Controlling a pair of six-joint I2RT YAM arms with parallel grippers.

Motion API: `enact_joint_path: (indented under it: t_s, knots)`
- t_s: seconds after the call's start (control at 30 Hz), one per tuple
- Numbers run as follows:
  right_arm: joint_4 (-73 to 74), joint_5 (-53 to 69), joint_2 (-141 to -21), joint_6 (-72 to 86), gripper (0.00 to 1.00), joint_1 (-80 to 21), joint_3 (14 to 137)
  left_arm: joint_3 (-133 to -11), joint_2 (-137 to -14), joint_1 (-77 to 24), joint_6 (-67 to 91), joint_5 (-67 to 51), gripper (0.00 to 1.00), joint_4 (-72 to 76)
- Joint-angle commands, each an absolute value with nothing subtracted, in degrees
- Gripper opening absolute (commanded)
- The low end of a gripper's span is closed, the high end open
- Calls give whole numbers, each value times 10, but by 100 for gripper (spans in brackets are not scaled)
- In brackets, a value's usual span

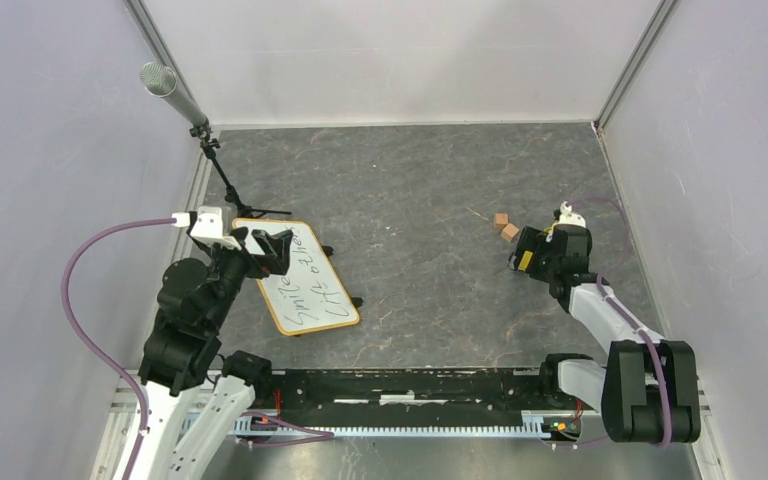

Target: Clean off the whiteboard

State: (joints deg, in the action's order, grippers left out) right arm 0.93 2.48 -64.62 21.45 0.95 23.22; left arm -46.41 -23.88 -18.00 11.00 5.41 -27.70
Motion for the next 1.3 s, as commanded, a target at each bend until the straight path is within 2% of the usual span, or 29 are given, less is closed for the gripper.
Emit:
enact_joint_path:
  t_s: [0.0, 0.07, 0.2, 0.33, 0.43, 0.67, 1.03, 1.27]
  knots:
    - [58, -115, -664, 197, 98, -30, 284, -459, -253, -175, 97, 38, 100, -266]
    - [56, -140, -671, 197, 96, -42, 291, -459, -256, -172, 98, 33, 100, -266]
    - [41, -167, -689, 194, 74, -62, 303, -459, -258, -165, 100, 23, 100, -266]
    - [45, -217, -720, 197, 72, -77, 319, -457, -258, -164, 102, 23, 100, -269]
    - [32, -221, -734, 201, 67, -86, 319, -457, -258, -163, 102, 20, 100, -269]
    - [30, -260, -775, 211, 66, -116, 337, -455, -259, -162, 101, 5, 100, -265]
    - [18, -299, -809, 213, 57, -140, 351, -454, -261, -161, 102, 3, 100, -265]
    - [18, -294, -822, 216, 44, -142, 354, -451, -254, -162, 106, 3, 100, -265]
